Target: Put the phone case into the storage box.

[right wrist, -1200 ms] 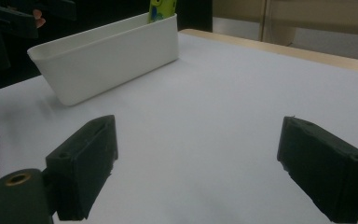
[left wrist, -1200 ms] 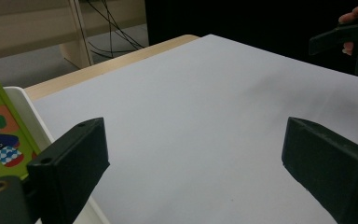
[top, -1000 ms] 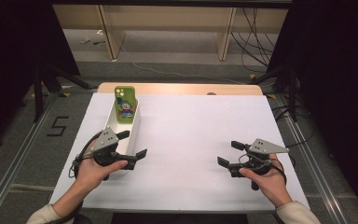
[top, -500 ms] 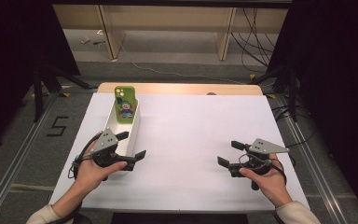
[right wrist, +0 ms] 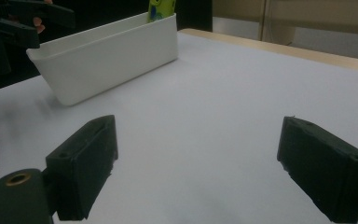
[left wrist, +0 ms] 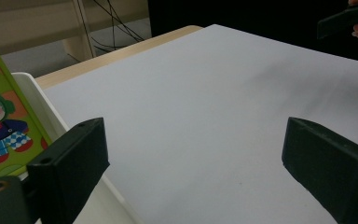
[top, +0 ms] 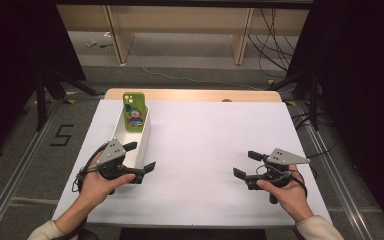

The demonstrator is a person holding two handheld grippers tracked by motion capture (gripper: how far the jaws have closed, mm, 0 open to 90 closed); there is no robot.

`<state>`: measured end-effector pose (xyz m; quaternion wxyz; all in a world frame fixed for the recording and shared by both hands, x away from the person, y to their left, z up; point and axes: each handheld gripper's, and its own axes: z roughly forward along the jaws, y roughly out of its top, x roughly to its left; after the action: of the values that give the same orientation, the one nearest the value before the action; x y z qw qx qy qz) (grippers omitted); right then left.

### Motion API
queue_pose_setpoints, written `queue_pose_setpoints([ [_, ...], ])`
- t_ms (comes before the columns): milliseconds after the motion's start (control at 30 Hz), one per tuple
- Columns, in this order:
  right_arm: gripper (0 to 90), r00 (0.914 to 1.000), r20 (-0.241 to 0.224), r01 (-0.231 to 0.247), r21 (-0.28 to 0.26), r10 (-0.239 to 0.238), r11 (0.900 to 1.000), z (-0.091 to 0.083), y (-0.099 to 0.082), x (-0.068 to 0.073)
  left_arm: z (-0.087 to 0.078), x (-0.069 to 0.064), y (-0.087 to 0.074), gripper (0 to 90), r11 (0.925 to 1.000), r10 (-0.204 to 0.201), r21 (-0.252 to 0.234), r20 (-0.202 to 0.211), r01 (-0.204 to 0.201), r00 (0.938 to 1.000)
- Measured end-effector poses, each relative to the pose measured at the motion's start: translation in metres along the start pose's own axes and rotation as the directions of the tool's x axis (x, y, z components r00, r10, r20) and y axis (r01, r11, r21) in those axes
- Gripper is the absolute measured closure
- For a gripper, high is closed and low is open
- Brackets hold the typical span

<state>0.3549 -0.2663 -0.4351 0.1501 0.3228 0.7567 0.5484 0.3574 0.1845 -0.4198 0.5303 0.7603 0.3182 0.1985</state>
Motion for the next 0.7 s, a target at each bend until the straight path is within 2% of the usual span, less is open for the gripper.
queue_pose_setpoints([
  [700, 13.3, 1.0, 0.003, 0.005, -0.002, -0.005, 1.0, -0.0001, 0.0003, -0.0006, -0.0007, 0.0005, -0.0022, 7.1, 1.0, 0.005, -0.002, -0.003, -0.005, 1.0],
])
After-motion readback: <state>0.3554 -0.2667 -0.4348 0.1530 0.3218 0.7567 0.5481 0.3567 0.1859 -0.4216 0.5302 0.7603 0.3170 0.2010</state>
